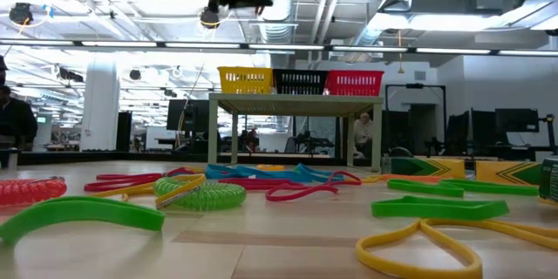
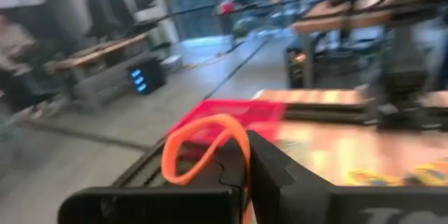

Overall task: Pick & Place Office Desk Supplies
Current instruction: Put the top right small orange rubber band into the yellow bin on the shelf

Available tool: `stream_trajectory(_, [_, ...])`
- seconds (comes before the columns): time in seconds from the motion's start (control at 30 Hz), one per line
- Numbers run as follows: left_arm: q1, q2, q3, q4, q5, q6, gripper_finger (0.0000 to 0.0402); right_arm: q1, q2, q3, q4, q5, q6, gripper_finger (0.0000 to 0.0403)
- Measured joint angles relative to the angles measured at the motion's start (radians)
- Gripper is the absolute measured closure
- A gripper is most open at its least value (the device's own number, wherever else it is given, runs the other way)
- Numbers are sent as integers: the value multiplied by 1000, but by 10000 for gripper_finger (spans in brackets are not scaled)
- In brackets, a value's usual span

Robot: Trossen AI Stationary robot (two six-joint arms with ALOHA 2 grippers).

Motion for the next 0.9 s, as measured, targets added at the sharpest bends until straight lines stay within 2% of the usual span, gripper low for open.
stream_trajectory(0.17, [148, 48, -1, -41, 114, -21, 401, 2, 18, -1, -21, 1, 1, 186])
stream_trajectory(0.3, [187, 83, -3, -63, 134, -18, 383, 2, 49, -2, -44, 0, 2, 188])
stream_trajectory(0.43, [189, 82, -2, -63, 100, 36, 325, 0, 66, -3, -67, 0, 26, 185])
stream_trajectory(0.67, [216, 82, -2, -82, 70, 59, 167, 2, 65, -3, -77, 0, 31, 184])
stream_trajectory(0.73, [230, 82, -2, -108, 68, 54, 133, 6, 65, -3, -78, -1, 44, 184])
stream_trajectory(0.8, [248, 82, -2, -136, 62, 38, 114, 8, 65, -3, -80, -2, 46, 184])
stream_trajectory(0.9, [274, 82, 49, -295, 67, 25, 107, 9, 65, -3, -83, -3, 61, 184])
